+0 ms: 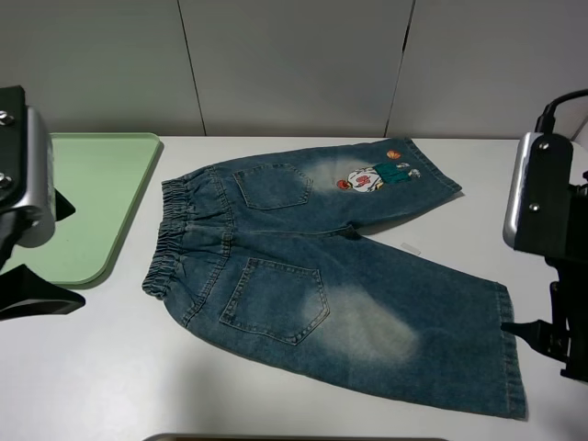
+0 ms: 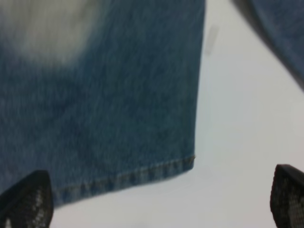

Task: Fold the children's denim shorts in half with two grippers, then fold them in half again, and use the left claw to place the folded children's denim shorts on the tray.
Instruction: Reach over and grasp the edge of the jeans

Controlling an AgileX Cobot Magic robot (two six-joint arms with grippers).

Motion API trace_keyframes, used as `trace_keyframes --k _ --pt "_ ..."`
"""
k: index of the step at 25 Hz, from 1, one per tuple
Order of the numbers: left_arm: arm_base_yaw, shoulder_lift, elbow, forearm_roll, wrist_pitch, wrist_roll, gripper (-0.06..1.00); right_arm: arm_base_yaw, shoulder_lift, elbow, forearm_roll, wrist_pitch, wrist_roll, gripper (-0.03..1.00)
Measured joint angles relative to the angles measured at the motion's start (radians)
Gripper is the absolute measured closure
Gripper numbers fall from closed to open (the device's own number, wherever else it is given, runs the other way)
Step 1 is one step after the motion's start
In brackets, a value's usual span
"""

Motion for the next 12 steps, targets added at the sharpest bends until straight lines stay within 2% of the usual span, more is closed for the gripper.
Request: trace_keyframes --k 8,12 --pt "0.0 0.108 0.0 -0.003 -0.04 0.021 0.06 0.0 0.0 0.085 -0.025 -0.045 -0.05 0.27" --pt "0.0 0.198 0.0 -0.002 -0.096 0.031 0.06 0.0 0.03 0.115 -0.041 -0.085 -0.051 0.27"
